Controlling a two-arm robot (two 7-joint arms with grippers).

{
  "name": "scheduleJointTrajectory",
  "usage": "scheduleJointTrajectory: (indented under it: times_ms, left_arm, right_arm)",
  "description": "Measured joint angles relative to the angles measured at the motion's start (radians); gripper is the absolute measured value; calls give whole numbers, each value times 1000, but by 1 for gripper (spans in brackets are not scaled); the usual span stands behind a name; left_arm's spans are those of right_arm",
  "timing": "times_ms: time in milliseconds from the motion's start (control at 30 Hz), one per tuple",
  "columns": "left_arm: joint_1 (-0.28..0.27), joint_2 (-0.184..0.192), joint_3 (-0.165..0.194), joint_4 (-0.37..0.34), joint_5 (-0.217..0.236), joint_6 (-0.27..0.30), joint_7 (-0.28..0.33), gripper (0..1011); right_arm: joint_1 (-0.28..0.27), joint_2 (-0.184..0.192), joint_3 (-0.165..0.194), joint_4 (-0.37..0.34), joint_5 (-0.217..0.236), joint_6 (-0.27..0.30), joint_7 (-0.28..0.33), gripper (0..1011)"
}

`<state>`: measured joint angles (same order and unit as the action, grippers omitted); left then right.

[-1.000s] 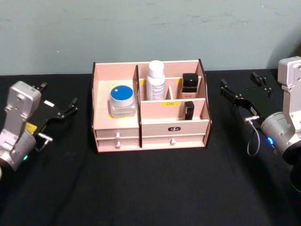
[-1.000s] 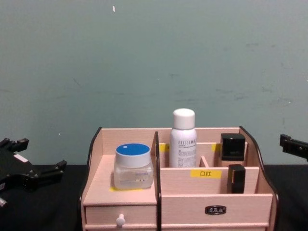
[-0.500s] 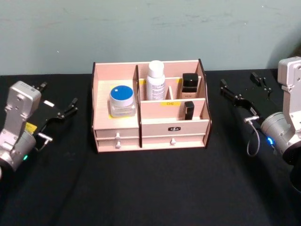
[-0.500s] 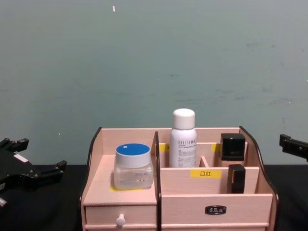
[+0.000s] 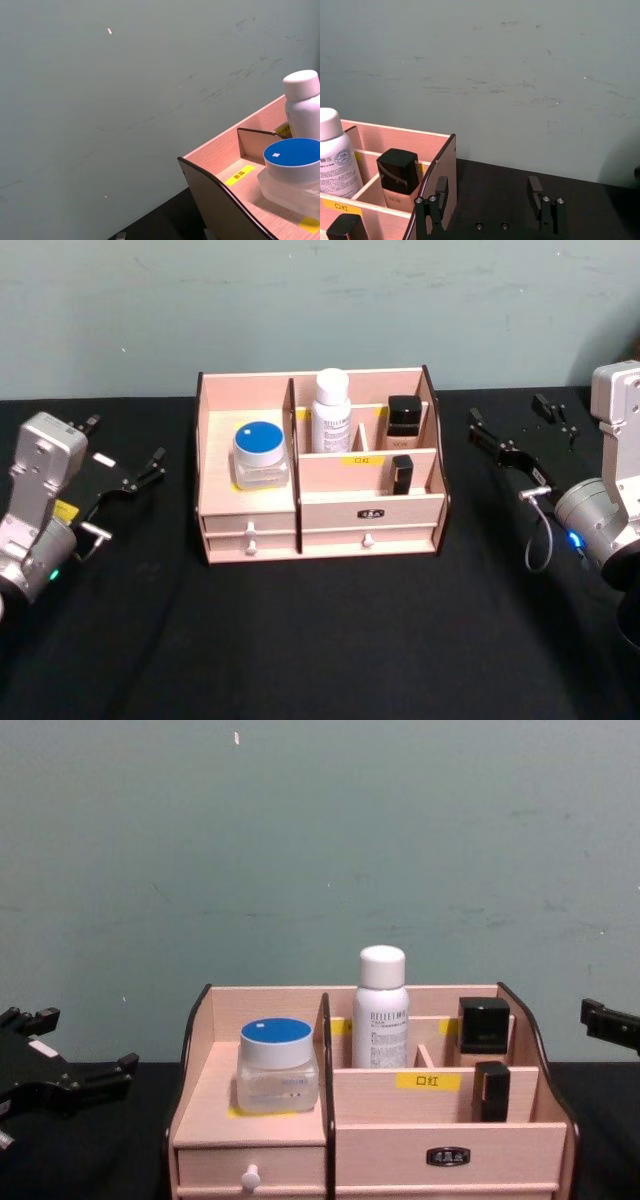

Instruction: Pick up the facial cleanser and watermelon frost from the table and place them into the tiered storage box.

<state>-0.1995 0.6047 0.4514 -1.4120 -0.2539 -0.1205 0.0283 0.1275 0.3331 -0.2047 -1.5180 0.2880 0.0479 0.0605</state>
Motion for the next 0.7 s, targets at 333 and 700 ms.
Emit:
scheduleJointTrajectory:
  times_ms: [333,700]
  left_arm:
    - [0,0,0,0,0,0,0,1001]
    - [0,0,0,0,0,0,0,1001]
  right_arm:
    - [0,0,0,0,0,0,0,1002]
    - [0,0,0,0,0,0,0,1002]
